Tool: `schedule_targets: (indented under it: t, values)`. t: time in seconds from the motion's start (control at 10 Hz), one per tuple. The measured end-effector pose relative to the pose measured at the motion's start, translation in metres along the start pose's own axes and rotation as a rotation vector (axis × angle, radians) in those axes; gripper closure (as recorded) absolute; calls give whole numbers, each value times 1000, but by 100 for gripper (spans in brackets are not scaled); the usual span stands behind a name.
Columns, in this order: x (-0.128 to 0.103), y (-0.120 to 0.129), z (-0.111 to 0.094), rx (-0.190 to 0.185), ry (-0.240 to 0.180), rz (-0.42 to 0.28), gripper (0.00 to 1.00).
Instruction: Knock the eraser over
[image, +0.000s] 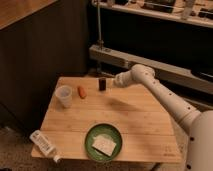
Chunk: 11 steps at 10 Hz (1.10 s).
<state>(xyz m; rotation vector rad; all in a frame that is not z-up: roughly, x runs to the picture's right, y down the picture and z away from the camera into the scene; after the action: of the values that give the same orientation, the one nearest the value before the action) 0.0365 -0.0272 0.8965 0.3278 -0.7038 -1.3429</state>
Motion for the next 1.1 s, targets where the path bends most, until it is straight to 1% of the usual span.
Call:
schedule_targets:
  t: [0.4, 0.7, 0.9, 1.1]
  values:
    - [-2, 5, 7, 41, 4, -7, 95]
    - [-8, 10, 17, 66, 1, -17, 95]
    - [-12, 18, 29, 92, -12, -19, 95]
    - [-13, 24, 35, 98, -18, -24, 95]
